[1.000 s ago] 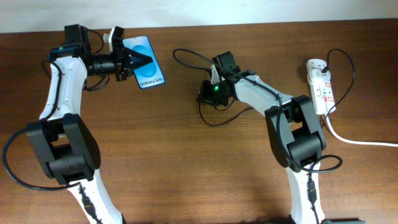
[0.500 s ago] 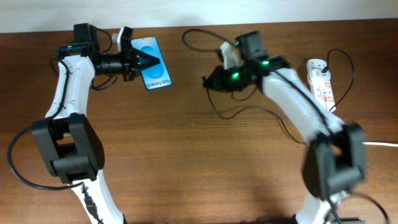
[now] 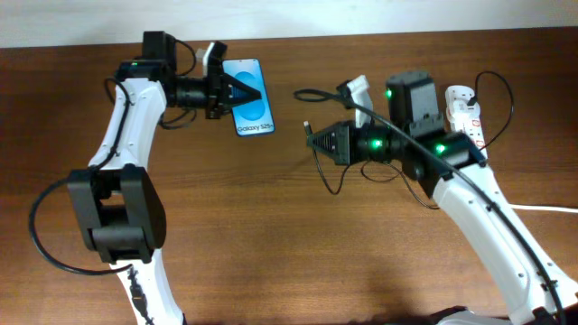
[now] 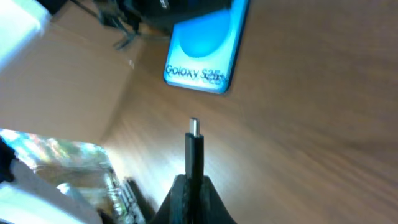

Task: Plug charger to phone and switch on socket
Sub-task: 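Bring the right-held connector up under the phone's bottom port, then push the connector upward into the phone's charging port with the right gripper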

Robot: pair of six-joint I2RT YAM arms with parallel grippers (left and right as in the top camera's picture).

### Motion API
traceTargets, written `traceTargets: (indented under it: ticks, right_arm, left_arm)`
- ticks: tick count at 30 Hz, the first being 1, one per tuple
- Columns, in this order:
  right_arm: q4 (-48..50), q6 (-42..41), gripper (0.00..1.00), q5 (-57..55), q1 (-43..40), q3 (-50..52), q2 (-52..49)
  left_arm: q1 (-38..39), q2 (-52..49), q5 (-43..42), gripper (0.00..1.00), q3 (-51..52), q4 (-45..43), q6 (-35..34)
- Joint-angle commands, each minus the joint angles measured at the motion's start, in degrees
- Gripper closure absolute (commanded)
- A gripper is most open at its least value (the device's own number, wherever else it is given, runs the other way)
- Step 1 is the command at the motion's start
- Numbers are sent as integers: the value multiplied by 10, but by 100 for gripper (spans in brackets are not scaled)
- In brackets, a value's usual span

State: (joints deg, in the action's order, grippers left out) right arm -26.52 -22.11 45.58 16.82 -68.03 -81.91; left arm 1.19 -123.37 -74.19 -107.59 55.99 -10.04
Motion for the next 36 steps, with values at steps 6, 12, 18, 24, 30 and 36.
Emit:
traceTargets:
  ticks: [6, 12, 18, 24, 30, 36]
  right_arm:
    - [252, -260, 96, 0, 71, 137, 21]
    - [272, -280, 96, -37, 92, 137, 18]
    - [286, -280, 96, -69, 106, 137, 15]
    - [296, -279, 96, -84, 117, 137, 11]
    - [304, -264, 96, -88, 117, 137, 11]
    - [304, -264, 96, -92, 115, 137, 11]
  left_arm:
    - [12, 5, -155, 100, -5, -103, 2]
    - [12, 5, -159, 100, -5, -106, -52]
    - [12, 5, -158, 100, -5, -151, -132]
    - [30, 5, -140, 100, -5, -167, -149]
    - [58, 5, -128, 100, -5, -167, -150]
    - [59, 5, -126, 100, -5, -167, -150]
